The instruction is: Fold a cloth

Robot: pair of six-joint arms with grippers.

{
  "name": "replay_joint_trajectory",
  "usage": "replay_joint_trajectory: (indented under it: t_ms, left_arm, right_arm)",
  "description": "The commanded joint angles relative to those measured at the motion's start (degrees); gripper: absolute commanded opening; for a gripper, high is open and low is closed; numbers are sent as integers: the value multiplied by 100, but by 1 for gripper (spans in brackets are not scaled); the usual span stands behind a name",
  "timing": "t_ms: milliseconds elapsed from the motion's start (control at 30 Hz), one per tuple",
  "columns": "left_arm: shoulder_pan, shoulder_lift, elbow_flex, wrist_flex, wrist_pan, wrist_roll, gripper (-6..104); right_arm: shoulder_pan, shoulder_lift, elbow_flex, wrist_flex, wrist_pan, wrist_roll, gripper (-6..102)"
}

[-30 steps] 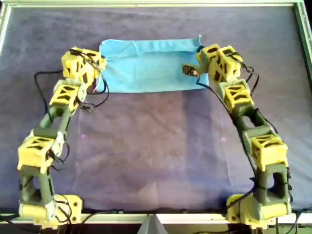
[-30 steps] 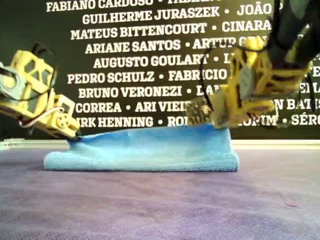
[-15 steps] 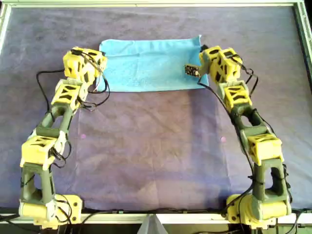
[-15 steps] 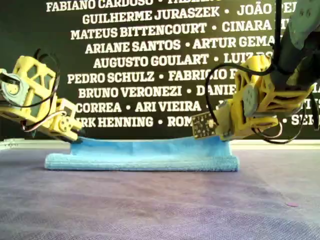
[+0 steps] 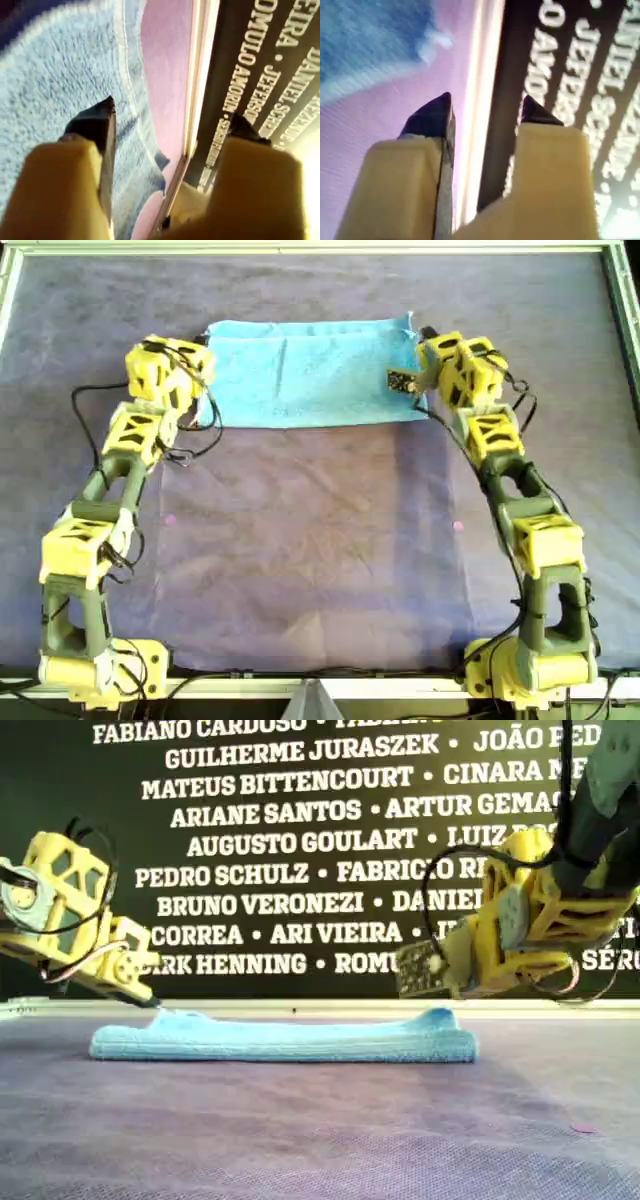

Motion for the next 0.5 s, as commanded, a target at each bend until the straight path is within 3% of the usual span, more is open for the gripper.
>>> replay_joint_trajectory:
  t_ms: [0, 267, 467]
  left_arm:
    - [352, 1679, 466, 193, -18, 18, 79]
    - [501, 6768, 4623, 694, -18, 0, 79]
    - [492, 10679, 7629, 694, -26, -53, 78]
  right_arm:
    - [-264, 1679, 176, 325, -35, -26, 55]
    - [-571, 6267, 3199, 3445, -35, -26, 56]
    - [-563, 9387, 5695, 4061, -26, -35, 56]
